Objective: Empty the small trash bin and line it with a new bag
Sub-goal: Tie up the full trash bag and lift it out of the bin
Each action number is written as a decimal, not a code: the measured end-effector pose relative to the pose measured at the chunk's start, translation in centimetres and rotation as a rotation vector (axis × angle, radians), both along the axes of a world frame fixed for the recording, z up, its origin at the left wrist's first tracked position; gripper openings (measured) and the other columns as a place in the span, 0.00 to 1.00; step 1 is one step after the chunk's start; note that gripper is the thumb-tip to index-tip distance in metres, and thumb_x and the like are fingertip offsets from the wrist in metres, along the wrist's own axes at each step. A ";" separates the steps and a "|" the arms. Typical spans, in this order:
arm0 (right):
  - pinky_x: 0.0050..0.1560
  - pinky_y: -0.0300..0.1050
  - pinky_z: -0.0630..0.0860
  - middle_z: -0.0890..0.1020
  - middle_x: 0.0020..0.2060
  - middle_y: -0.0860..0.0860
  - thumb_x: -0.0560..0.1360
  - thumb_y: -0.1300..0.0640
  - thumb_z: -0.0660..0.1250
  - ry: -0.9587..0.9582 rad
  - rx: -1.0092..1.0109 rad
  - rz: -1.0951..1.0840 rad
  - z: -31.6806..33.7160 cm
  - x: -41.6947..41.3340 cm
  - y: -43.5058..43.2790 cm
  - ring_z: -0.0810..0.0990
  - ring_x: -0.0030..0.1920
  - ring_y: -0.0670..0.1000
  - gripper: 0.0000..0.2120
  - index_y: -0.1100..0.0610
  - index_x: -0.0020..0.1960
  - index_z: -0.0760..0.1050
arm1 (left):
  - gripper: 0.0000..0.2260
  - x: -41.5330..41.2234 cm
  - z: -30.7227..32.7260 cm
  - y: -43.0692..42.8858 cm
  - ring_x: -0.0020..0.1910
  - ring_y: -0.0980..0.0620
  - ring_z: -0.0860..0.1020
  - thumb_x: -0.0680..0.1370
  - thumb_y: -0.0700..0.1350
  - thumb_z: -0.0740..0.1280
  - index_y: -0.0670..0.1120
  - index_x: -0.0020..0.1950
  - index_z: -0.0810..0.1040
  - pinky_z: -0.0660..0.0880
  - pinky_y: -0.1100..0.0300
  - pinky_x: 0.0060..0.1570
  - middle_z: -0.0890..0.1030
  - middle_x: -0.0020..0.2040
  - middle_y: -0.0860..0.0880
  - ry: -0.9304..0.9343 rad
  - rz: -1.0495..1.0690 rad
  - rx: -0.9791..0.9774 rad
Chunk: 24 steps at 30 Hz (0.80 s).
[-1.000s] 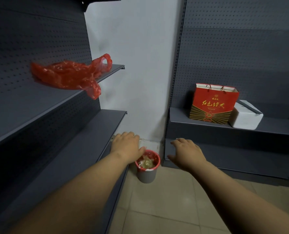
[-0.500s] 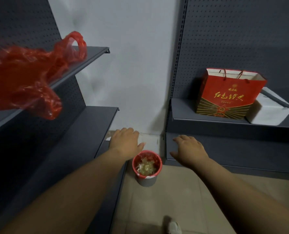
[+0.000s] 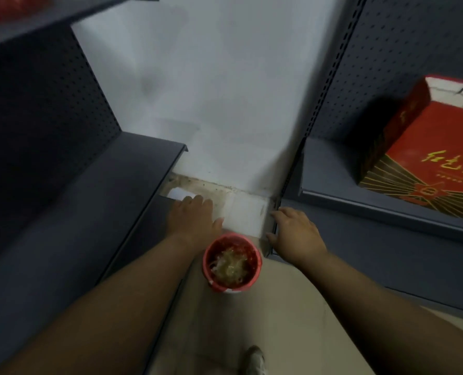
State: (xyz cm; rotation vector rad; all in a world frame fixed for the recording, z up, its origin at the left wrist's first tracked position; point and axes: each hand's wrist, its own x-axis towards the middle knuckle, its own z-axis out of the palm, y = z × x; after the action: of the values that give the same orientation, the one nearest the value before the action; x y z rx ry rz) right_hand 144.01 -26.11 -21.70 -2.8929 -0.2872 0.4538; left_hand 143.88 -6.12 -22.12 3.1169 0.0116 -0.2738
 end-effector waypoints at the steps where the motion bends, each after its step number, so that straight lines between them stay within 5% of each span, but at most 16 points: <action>1: 0.73 0.50 0.59 0.64 0.73 0.53 0.78 0.49 0.61 0.016 0.001 0.005 -1.1 1.0 -0.1 0.60 0.74 0.55 0.27 0.55 0.74 0.61 | 0.22 0.7 -1.0 0.0 0.63 0.44 0.71 0.79 0.57 0.54 0.45 0.67 0.69 0.66 0.50 0.61 0.73 0.65 0.44 0.023 0.019 -0.006; 17: 0.69 0.50 0.64 0.69 0.71 0.53 0.78 0.50 0.62 0.233 0.022 -0.131 -25.5 8.7 -1.2 0.66 0.70 0.55 0.25 0.55 0.73 0.64 | 0.26 7.0 -24.4 1.9 0.67 0.45 0.69 0.80 0.60 0.50 0.46 0.71 0.65 0.66 0.51 0.63 0.70 0.69 0.45 0.272 0.139 0.088; 24: 0.69 0.52 0.67 0.70 0.70 0.54 0.77 0.43 0.60 0.179 0.061 -0.149 -38.3 12.6 -1.3 0.67 0.70 0.56 0.27 0.54 0.72 0.65 | 0.27 9.9 -37.2 3.7 0.64 0.43 0.72 0.79 0.61 0.44 0.47 0.70 0.68 0.67 0.49 0.61 0.73 0.68 0.44 0.281 0.246 -0.064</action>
State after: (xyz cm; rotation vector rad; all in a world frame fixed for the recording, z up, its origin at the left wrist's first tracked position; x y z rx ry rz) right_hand 156.65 -27.41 -60.01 -2.7650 -0.0562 0.6587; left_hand 153.82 -2.43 -59.35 2.9435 0.3767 -0.6843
